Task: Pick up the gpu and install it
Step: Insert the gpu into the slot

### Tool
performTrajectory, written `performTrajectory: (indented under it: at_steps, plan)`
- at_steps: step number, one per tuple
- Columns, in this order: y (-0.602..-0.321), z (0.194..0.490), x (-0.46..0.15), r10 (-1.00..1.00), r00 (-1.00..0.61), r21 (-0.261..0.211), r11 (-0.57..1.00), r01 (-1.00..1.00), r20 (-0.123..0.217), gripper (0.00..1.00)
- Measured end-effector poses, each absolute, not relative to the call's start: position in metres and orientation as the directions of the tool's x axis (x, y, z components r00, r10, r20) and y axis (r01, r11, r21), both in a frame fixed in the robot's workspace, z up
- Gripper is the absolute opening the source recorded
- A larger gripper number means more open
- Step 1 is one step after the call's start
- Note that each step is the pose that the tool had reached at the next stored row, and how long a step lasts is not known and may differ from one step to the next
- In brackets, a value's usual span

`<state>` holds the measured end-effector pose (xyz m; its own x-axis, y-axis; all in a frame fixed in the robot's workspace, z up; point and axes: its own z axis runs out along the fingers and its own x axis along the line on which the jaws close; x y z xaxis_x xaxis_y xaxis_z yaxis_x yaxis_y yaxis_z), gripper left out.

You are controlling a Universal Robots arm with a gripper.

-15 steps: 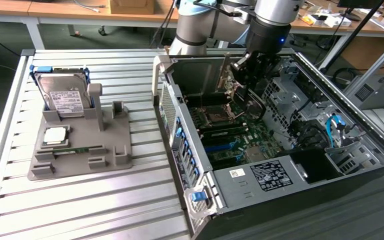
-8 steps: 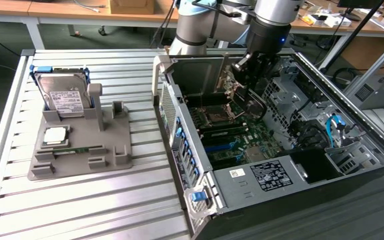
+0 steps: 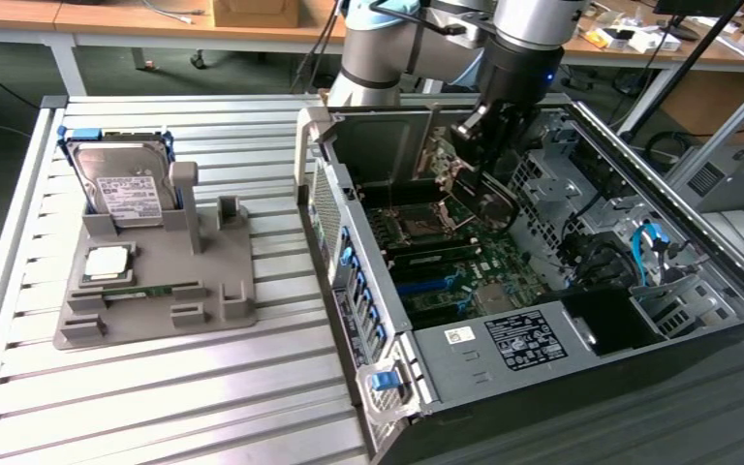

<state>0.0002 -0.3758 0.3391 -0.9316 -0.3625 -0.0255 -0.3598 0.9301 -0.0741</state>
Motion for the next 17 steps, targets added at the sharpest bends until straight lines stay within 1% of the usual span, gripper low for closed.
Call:
performTrajectory:
  at_steps: [17]
  plan:
    - [-0.3758,0.3391,0.0002,-0.467,-0.884,-0.074,0.883,-0.464,-0.025,0.27]
